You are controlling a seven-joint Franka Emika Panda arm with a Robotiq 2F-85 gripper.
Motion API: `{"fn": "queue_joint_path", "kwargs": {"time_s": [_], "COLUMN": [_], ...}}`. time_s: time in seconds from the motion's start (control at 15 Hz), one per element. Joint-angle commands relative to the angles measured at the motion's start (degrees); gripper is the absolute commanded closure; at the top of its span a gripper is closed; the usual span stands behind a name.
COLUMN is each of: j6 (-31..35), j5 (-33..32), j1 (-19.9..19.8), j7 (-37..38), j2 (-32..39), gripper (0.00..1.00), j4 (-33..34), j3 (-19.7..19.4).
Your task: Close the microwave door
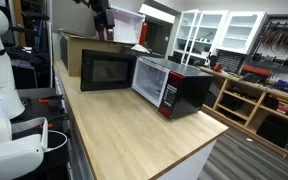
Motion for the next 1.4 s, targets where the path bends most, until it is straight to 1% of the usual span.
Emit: {"fn": "queue_joint_path", "kwargs": {"time_s": [0.0,1.0,1.13,1.33], "j6": [-0.24,-0.24,-0.42,0.14], "j5": [-0.17,-0.17,0.09,-0.11], "j1": [0.31,0.31,0.52,1.8], "j7": [0.16,0.16,0.48,-0.84], "j2": [0.01,0.01,1.15,4.78], "gripper": [0.0,0.0,0.0,0.0], "j4": [0.16,0.16,1.29,5.46], "j3": [-0.23,-0.22,0.02,0.41]}}
